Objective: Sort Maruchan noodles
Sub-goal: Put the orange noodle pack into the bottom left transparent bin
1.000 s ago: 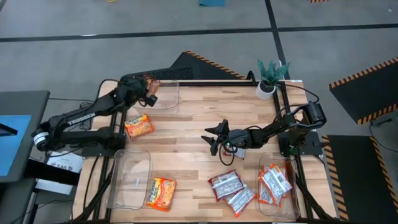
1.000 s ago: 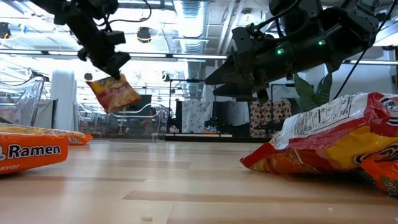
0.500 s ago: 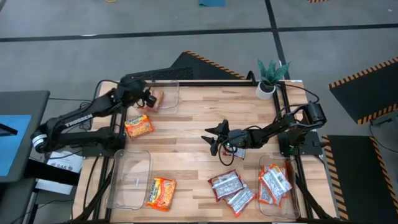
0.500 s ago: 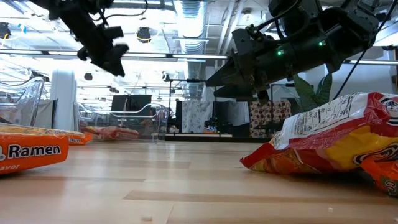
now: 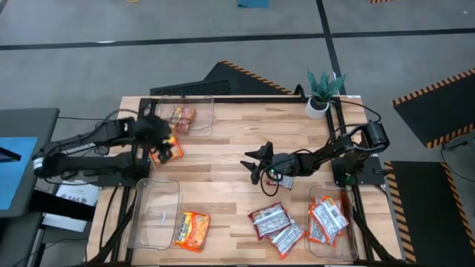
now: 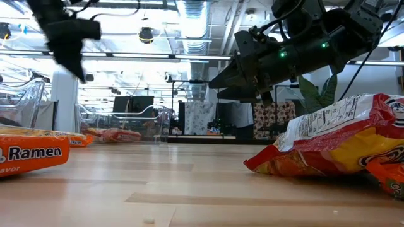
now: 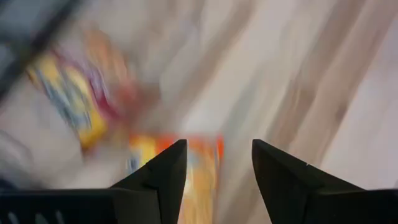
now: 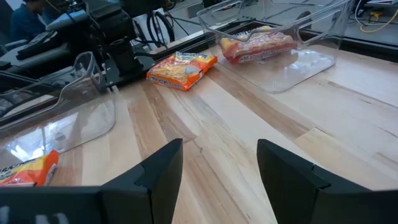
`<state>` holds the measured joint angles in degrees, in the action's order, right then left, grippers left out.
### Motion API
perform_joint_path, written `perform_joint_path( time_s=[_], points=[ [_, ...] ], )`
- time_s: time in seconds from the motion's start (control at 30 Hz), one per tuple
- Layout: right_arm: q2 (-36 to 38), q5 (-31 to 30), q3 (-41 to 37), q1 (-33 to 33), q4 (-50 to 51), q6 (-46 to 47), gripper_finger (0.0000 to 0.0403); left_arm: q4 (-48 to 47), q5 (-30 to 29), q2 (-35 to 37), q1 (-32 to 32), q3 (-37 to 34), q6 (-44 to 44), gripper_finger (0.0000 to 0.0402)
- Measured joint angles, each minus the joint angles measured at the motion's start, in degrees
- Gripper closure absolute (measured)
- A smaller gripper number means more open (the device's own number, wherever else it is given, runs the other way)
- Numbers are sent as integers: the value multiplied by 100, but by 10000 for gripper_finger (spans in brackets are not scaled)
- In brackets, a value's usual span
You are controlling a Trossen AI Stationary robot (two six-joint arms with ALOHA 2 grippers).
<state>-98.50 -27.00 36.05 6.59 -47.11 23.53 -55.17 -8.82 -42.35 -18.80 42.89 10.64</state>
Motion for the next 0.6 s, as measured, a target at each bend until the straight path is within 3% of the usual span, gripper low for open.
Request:
perform_joint_path(
  time_s=[0.1, 0.3, 0.5, 0.6],
  points=[
    [0, 0, 0, 0, -2, 2, 175, -685, 165, -6, 488, -197, 340, 234],
    [0, 0, 0, 0, 2, 4, 175, -652, 297, -30, 1151, -326, 623, 234],
    [0, 0, 0, 0, 0, 4, 175, -352, 296, -277, 1319, -369, 1124, 234],
    [0, 1, 0, 0, 2, 4, 175, -361, -75, -687, 1317, -376, 1323, 235]
  ],
)
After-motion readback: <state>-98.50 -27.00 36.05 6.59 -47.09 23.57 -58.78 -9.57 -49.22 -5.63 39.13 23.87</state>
